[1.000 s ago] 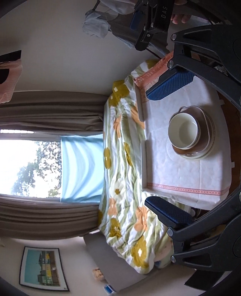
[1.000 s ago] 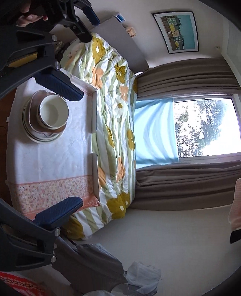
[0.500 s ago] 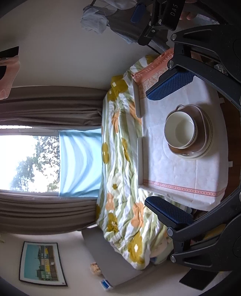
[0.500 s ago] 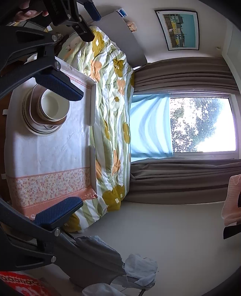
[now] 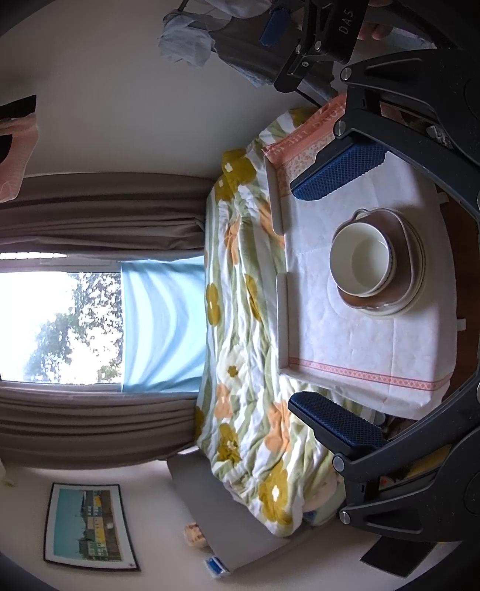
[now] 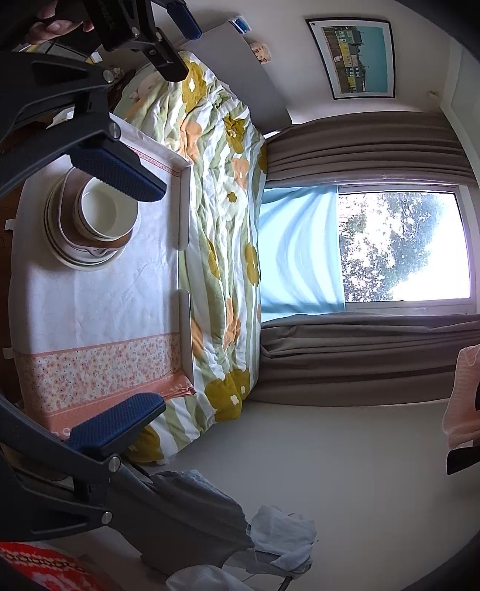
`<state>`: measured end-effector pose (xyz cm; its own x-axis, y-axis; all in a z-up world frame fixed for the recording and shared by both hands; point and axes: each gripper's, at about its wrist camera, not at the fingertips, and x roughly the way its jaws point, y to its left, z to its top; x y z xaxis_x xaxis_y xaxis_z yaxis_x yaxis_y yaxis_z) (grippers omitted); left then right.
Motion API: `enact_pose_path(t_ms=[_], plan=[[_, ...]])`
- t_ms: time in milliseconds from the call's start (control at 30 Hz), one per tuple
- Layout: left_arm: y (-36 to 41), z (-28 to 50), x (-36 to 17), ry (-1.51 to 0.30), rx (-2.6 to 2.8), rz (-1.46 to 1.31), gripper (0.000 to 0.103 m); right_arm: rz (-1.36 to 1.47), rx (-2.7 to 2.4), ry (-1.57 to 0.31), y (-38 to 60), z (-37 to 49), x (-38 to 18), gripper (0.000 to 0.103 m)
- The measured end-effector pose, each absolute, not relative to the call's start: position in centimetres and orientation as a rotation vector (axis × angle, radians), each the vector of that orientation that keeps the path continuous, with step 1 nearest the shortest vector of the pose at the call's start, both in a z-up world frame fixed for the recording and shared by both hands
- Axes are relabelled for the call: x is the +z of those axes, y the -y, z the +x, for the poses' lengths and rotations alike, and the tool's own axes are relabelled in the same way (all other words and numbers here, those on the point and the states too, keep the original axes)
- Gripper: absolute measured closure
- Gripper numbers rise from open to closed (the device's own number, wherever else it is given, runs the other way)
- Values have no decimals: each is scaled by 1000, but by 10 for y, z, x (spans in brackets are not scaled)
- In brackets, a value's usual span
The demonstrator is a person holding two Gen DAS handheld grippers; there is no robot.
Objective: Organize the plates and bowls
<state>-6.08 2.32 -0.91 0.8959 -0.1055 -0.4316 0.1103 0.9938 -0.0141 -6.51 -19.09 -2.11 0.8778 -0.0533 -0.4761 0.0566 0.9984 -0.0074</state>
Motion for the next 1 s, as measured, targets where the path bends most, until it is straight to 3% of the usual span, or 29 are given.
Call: enact_pose_path(t_ms=[1000], plan=[[-22,-62,-6,-419,-89,24,0,12,-65,-489,192,-63,-20,0]])
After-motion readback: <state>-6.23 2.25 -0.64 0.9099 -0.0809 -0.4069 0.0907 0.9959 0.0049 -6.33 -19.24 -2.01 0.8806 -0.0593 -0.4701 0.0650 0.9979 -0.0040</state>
